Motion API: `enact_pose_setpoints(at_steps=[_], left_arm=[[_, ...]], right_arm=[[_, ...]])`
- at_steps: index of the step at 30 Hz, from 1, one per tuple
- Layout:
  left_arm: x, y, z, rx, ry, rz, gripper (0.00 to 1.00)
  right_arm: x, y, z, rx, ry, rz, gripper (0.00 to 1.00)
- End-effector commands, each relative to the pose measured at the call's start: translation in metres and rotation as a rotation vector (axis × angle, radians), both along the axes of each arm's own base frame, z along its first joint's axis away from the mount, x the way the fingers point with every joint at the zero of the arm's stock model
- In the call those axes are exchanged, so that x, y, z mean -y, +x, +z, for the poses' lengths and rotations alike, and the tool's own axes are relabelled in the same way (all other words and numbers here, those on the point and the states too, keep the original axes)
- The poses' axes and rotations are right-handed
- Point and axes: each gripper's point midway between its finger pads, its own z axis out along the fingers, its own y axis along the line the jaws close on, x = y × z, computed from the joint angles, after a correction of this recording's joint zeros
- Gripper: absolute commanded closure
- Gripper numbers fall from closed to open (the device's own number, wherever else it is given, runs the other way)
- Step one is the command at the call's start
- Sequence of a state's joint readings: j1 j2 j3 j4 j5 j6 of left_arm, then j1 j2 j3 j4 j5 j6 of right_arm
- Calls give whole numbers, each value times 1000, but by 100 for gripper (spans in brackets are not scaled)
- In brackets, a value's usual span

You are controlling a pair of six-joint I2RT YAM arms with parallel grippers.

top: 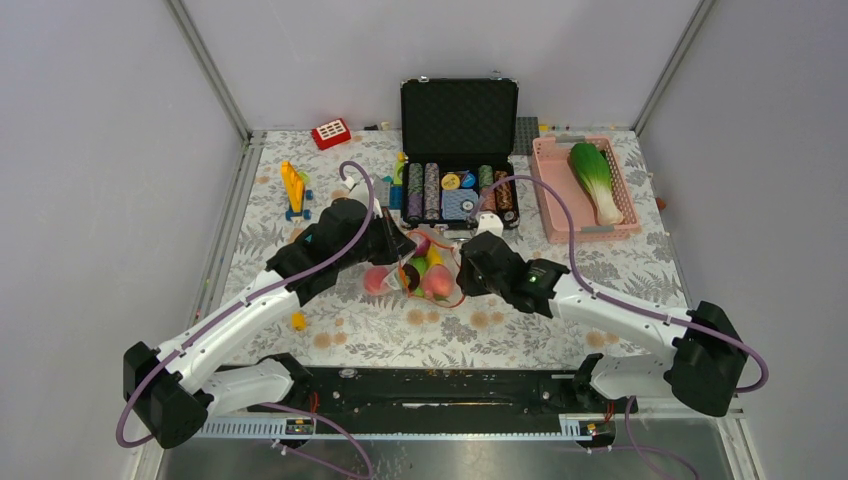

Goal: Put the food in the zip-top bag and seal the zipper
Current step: Adjust the zipper food storage bag at the center of the board.

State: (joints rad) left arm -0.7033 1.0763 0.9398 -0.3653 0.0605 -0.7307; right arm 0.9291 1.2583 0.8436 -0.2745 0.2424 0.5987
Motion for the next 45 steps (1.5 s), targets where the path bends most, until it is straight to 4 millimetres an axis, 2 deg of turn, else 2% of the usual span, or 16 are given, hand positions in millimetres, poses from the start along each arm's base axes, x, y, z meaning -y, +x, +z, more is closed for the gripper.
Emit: enact_pose_setpoints(at_steps=[1, 2, 4, 9, 15, 20, 28, 29, 31, 32, 35, 37, 38, 41, 45], left_arm=[[3, 6, 19, 48, -37, 4, 100], [3, 7, 19, 50, -34, 2, 100], [3, 7, 21, 56, -33, 0, 100], [1, 5, 24, 77, -7, -23, 100], [-11, 4, 31, 124, 22, -2, 100], [-18, 2, 35, 142, 22, 15, 100], [-29, 7, 38, 162, 45, 78, 100], [-29, 8, 37, 160, 47, 81, 100], [-30, 11, 38, 159, 49, 93, 100], [-29, 11, 37, 157, 50, 93, 100], [-28, 13, 39, 158, 50, 94, 100], [-27, 16, 40, 160, 54, 100, 100], [-27, 17, 41, 162, 55, 102, 100], [-24, 20, 41, 165, 59, 99, 100], [-18, 24, 41, 163, 57, 81, 100]], right_arm=[[-14, 7, 27, 50, 108, -10, 96], [-16, 6, 33, 57, 122, 5, 100], [-22, 4, 51, 78, 156, 48, 100], [-37, -8, 109, 133, 244, 190, 100], [-35, -12, 139, 134, 246, 204, 100], [-31, -13, 145, 141, 233, 211, 100], [-3, -4, 120, 76, 125, 143, 92], [-1, -1, 120, 75, 124, 144, 88], [5, 4, 121, 87, 118, 143, 68], [11, 9, 122, 97, 114, 129, 61], [37, 31, 128, 128, 119, 27, 30], [61, 50, 130, 177, 85, -62, 9], [75, 61, 129, 207, 49, -118, 2], [130, 94, 126, 237, -70, -337, 0], [177, 135, 135, 239, -176, -427, 0]])
